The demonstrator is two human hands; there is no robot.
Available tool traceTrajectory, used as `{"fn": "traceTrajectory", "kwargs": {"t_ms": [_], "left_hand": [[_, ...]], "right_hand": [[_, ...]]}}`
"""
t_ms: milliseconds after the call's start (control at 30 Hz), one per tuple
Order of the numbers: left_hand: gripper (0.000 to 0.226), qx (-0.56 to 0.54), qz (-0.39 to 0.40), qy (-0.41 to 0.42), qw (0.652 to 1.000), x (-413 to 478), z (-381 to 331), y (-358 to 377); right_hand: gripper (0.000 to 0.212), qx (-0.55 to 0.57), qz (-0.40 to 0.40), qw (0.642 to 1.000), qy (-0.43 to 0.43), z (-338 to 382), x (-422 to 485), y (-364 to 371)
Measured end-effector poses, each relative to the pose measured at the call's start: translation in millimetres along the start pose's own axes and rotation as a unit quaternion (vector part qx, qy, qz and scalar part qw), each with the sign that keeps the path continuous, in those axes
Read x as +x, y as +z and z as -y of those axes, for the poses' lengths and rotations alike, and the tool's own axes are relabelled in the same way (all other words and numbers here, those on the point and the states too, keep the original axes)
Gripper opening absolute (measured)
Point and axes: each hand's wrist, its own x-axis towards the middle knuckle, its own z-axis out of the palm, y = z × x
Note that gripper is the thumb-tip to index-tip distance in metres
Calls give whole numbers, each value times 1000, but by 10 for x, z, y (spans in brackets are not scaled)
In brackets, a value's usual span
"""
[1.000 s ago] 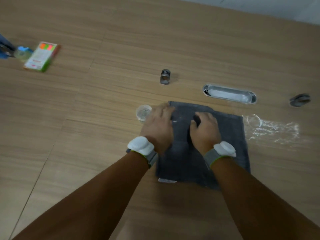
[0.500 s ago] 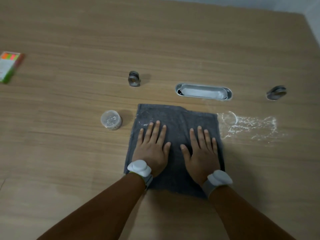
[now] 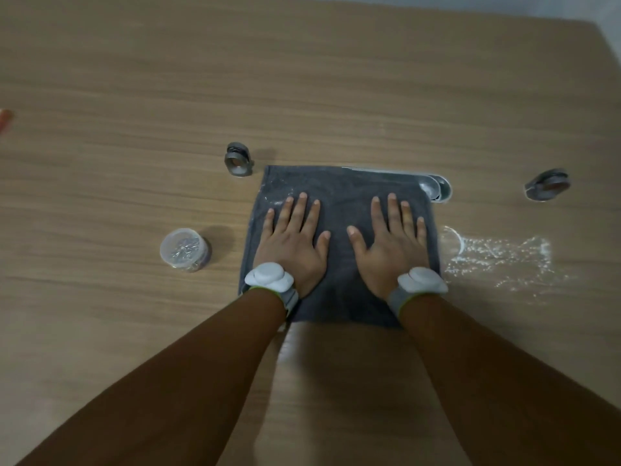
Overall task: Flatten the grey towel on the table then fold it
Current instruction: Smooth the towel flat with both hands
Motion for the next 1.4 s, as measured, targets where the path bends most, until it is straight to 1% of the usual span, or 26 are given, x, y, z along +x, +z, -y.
{"fn": "traceTrajectory", "kwargs": {"t_ms": [100, 200, 300, 400, 500, 600, 667, 733, 800, 867, 967, 1067, 1133, 1267, 1333, 1400], "left_hand": [[66, 7, -2, -10, 1000, 61, -9, 6], [65, 10, -1, -21, 1000, -128, -72, 20], [66, 10, 11, -24, 1000, -556, -184, 92], [65, 20, 16, -13, 1000, -1118, -439, 191], [66, 13, 26, -6, 1000, -1318, -729, 283], [66, 13, 23, 9, 1000, -981, -902, 278], [67, 14, 19, 19, 1000, -598, -1018, 243], [68, 4, 17, 13, 1000, -199, -1139, 232], [69, 5, 13, 7, 1000, 109, -1215, 242], [69, 9, 11, -1, 1000, 263, -1228, 290], [68, 17, 5, -10, 1000, 225, -1206, 298], [66, 7, 4, -16, 1000, -46, -1297, 245], [66, 3, 4, -17, 1000, -380, -1365, 208], [66, 10, 37, -14, 999, -1081, -1492, 366], [67, 7, 56, -13, 998, -1245, -1543, 417], [67, 1, 41, -4, 999, -1181, -1538, 443]], "right_hand": [[82, 0, 5, 1000, -11, -18, 85, 12], [82, -1, 17, 999, -27, -49, -95, -27], [78, -7, 8, 999, -40, -142, -614, -71], [75, -4, 27, 998, -56, -408, -1243, -110], [76, -5, 45, 997, -65, -753, -1406, -168], [78, -15, 33, 997, -61, -962, -1074, -232], [80, -20, 26, 999, -41, -1070, -687, -276], [82, -23, 17, 999, -29, -1184, -267, -290], [83, -17, 27, 999, -21, -1267, 66, -278], [84, -22, 21, 999, -18, -1301, 205, -217], [84, -8, 23, 999, -29, -1282, 155, -195], [80, 5, 28, 998, -50, -1296, -165, -263], [77, 5, 16, 998, -66, -1314, -513, -339], [76, 2, 41, 997, -66, -1505, -1209, -294], [76, -1, 48, 997, -66, -1561, -1381, -313], [75, -2, 40, 997, -68, -1574, -1388, -318]]}}
